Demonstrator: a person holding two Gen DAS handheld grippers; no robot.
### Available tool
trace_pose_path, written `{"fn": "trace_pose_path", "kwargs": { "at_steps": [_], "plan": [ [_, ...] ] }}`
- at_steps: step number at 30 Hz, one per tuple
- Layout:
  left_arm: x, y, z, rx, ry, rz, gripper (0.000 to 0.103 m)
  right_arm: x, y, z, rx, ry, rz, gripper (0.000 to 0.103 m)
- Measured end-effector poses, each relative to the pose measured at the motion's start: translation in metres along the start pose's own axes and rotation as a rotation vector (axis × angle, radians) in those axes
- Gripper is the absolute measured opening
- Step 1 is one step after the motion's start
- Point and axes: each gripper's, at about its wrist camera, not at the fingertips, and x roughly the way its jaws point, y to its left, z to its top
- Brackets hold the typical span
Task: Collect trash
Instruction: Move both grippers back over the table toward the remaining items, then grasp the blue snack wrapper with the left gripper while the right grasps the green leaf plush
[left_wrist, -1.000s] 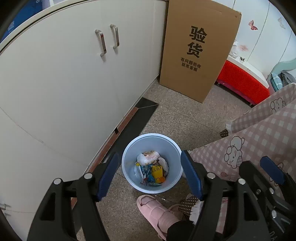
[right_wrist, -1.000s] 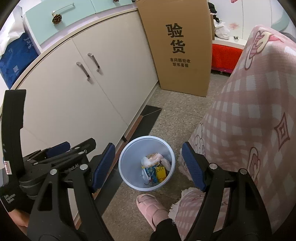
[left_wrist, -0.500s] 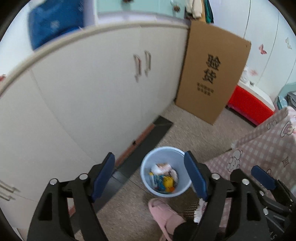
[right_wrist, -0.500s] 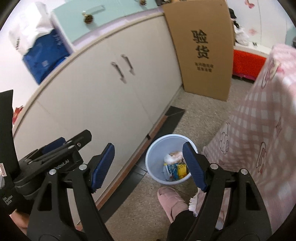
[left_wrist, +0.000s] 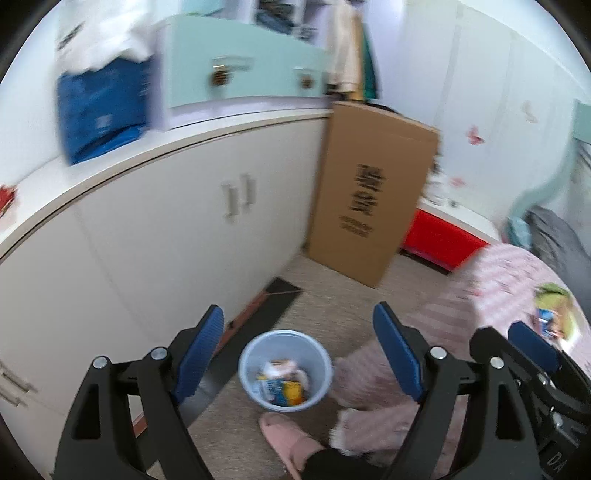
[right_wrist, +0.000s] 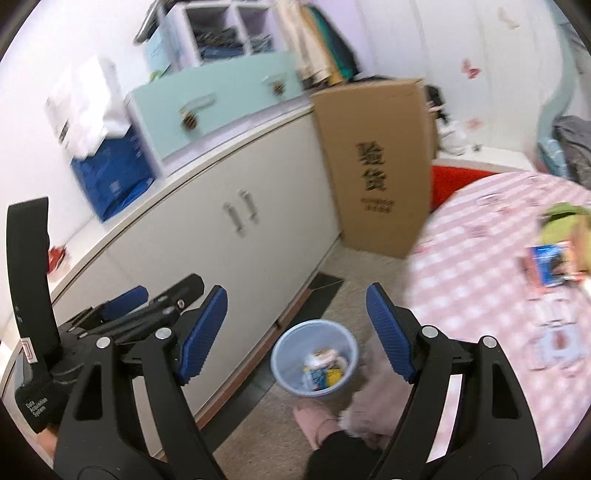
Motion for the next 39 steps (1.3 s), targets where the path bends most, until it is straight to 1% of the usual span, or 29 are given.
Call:
{"fn": "trace_pose_path", "kwargs": {
  "at_steps": [2,4,8,12,13,15,16,18,19,21,23,27,30,32,36,37,38,39],
  "plan": [
    [0.0,-0.027,0.001,0.026,0.016,-0.061,0.081,-0.011,-0.019,0.005,0.018,-0.013,-0.03,0.077],
    [-0.001,-0.053,-0.001,0.061,0.026,-0.103,0.081,-0.026,-0.045,0.008,0.041,-0.033,-0.073,0.077],
    [0.004,-0.117,-0.007,0.166,0.058,-0.188,0.081,-0.052,-0.097,0.009,0.082,-0.054,-0.157,0.077],
    [0.015,-0.174,-0.013,0.276,0.085,-0.253,0.081,-0.073,-0.147,0.006,0.133,-0.062,-0.252,0.077],
    [0.019,-0.193,-0.015,0.305,0.098,-0.275,0.081,-0.079,-0.172,0.005,0.168,-0.061,-0.301,0.077],
    [0.025,-0.218,-0.018,0.35,0.103,-0.302,0.081,-0.084,-0.195,0.004,0.207,-0.061,-0.335,0.077],
    [0.029,-0.236,-0.022,0.394,0.108,-0.322,0.081,-0.087,-0.209,0.003,0.229,-0.058,-0.349,0.077],
    [0.037,-0.26,-0.027,0.464,0.122,-0.344,0.081,-0.088,-0.227,0.001,0.251,-0.052,-0.373,0.077],
    [0.043,-0.274,-0.032,0.517,0.135,-0.36,0.082,-0.09,-0.232,-0.001,0.257,-0.05,-0.378,0.077],
    [0.052,-0.298,-0.041,0.608,0.154,-0.366,0.082,-0.089,-0.247,-0.003,0.272,-0.042,-0.387,0.077],
    [0.06,-0.314,-0.046,0.668,0.149,-0.352,0.082,-0.088,-0.255,-0.004,0.277,-0.035,-0.392,0.077],
    [0.075,-0.331,-0.046,0.707,0.143,-0.35,0.082,-0.084,-0.265,-0.003,0.278,-0.025,-0.397,0.077],
    [0.08,-0.343,-0.047,0.761,0.11,-0.352,0.082,-0.08,-0.272,-0.002,0.278,-0.016,-0.391,0.077],
    [0.081,-0.349,-0.047,0.797,0.095,-0.379,0.082,-0.077,-0.274,-0.001,0.278,-0.01,-0.389,0.077],
    [0.081,-0.353,-0.047,0.815,0.102,-0.417,0.081,-0.074,-0.273,0.001,0.279,-0.007,-0.385,0.077],
    [0.082,-0.354,-0.047,0.823,0.11,-0.43,0.074,-0.074,-0.273,0.003,0.278,-0.007,-0.385,0.077],
    [0.082,-0.355,-0.048,0.83,0.121,-0.445,0.063,-0.073,-0.273,0.003,0.277,-0.007,-0.385,0.077],
    [0.081,-0.355,-0.05,0.829,0.129,-0.461,0.054,-0.074,-0.272,0.004,0.276,-0.008,-0.385,0.077]
  ]
}}
